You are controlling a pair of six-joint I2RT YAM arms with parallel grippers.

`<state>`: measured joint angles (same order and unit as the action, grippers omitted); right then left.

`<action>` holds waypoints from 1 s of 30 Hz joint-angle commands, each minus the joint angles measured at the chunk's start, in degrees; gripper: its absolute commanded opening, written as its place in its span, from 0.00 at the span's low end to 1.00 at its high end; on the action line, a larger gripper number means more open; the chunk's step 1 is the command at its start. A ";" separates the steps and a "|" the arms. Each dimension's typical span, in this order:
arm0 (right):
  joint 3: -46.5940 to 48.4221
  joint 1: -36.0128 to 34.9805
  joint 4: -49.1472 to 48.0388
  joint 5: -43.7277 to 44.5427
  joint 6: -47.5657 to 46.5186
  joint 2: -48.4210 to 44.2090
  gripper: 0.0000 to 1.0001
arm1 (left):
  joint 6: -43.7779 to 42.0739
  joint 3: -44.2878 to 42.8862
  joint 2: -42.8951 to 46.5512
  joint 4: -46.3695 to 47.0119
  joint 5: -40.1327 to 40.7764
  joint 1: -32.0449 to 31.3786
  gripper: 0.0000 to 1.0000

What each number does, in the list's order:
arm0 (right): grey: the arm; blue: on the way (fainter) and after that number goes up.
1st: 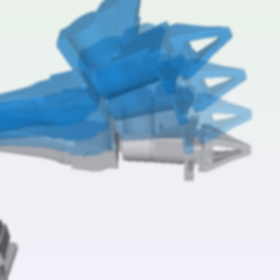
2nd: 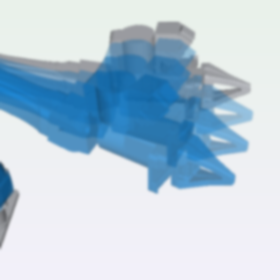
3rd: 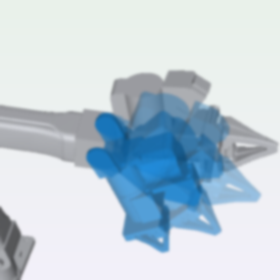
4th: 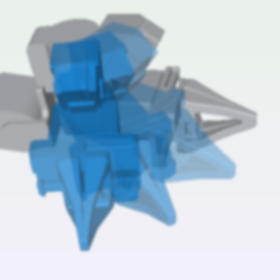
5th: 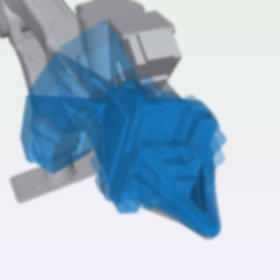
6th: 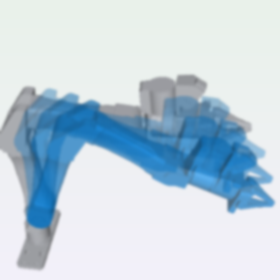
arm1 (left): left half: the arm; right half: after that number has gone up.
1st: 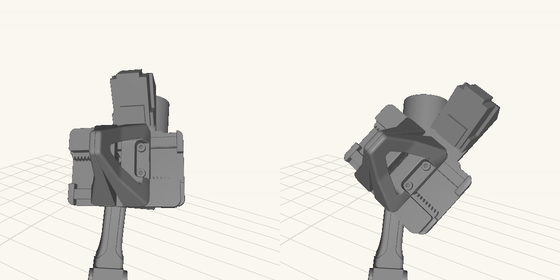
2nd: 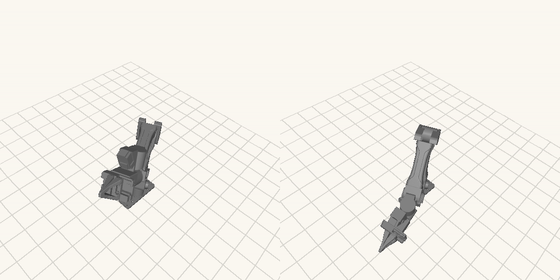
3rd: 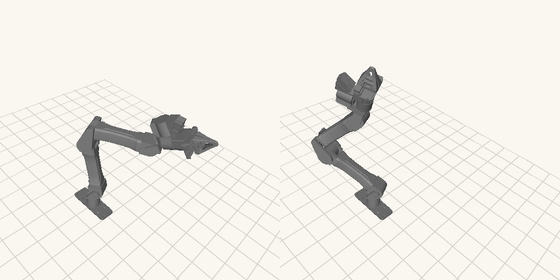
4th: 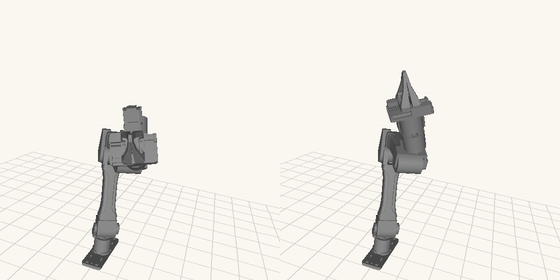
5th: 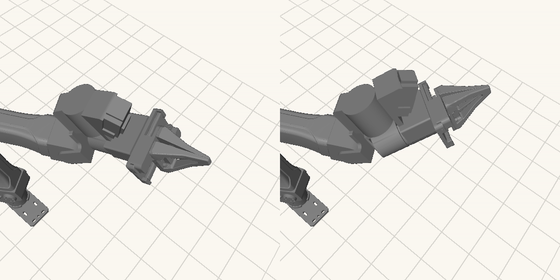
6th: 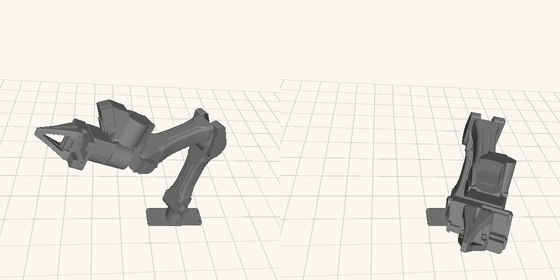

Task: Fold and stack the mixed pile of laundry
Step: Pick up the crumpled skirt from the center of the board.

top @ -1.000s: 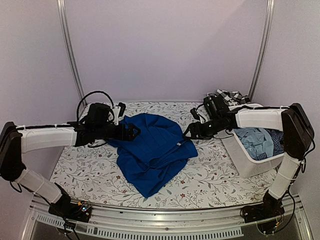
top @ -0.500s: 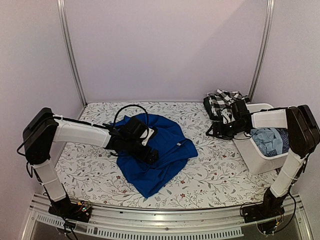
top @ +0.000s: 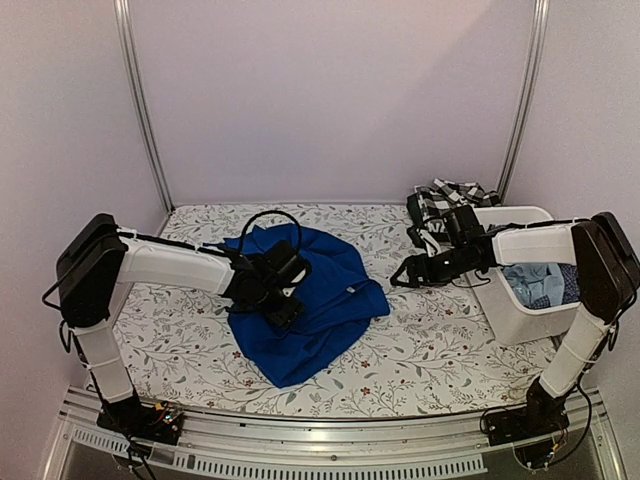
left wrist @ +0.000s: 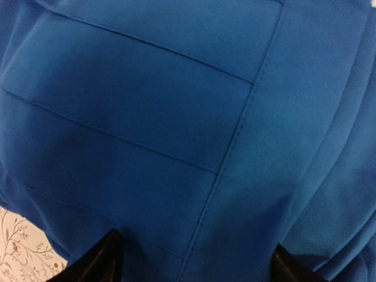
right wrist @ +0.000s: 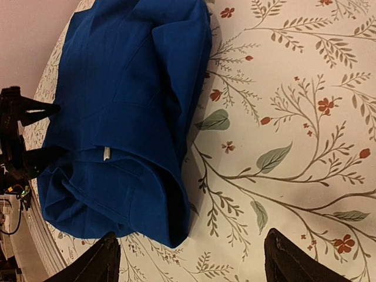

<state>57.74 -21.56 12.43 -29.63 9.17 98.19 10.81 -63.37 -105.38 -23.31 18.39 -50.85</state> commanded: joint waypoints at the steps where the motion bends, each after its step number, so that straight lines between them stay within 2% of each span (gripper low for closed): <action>1: -2.70 -1.69 -1.81 -2.05 -1.73 -0.21 0.84 | -0.28 -4.44 3.95 0.89 3.38 5.83 0.66; 5: -2.83 -3.43 -3.64 -3.45 -1.93 1.66 0.84 | -0.23 -6.93 6.38 4.35 -4.42 12.82 0.57; 9: -3.76 -5.03 -7.96 -5.65 -2.39 2.52 0.87 | -0.37 -7.78 5.80 7.08 -9.81 17.82 0.51; 12: -3.70 -5.66 -10.39 -8.02 -2.31 4.84 0.87 | -0.46 -8.01 4.21 7.69 -12.85 20.56 0.51; 15: -2.63 -6.95 -11.30 -8.24 -2.66 7.42 0.85 | -0.28 -7.29 4.72 7.83 -15.54 21.68 0.55; 17: -1.63 -7.62 -9.92 -7.72 -3.36 9.82 0.81 | -0.55 -6.07 7.43 7.12 -17.82 21.43 0.62; 20: -3.20 -8.14 -10.25 -6.85 -3.48 10.09 0.81 | -2.69 0.60 15.61 8.48 -20.03 19.56 0.74; 24: -4.33 -8.15 -10.28 -2.83 -2.88 8.93 0.77 | -6.06 12.20 26.68 10.89 -18.61 14.82 0.75; 25: -3.77 -8.07 -9.91 -1.60 -2.76 9.27 0.74 | -6.51 14.70 28.56 11.40 -15.88 13.96 0.75; 28: -1.49 -7.93 -8.42 0.01 -2.15 11.79 0.65 | -8.76 21.09 33.27 12.92 -12.09 9.99 0.75; 30: -0.18 -7.75 -7.90 0.28 -1.72 13.39 0.54 | -12.41 24.08 35.05 13.36 -10.17 7.13 0.75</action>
<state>55.18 -29.41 2.04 -33.19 6.48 107.79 4.64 -44.64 -72.36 -12.19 3.73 -39.92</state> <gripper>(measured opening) 0.625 0.749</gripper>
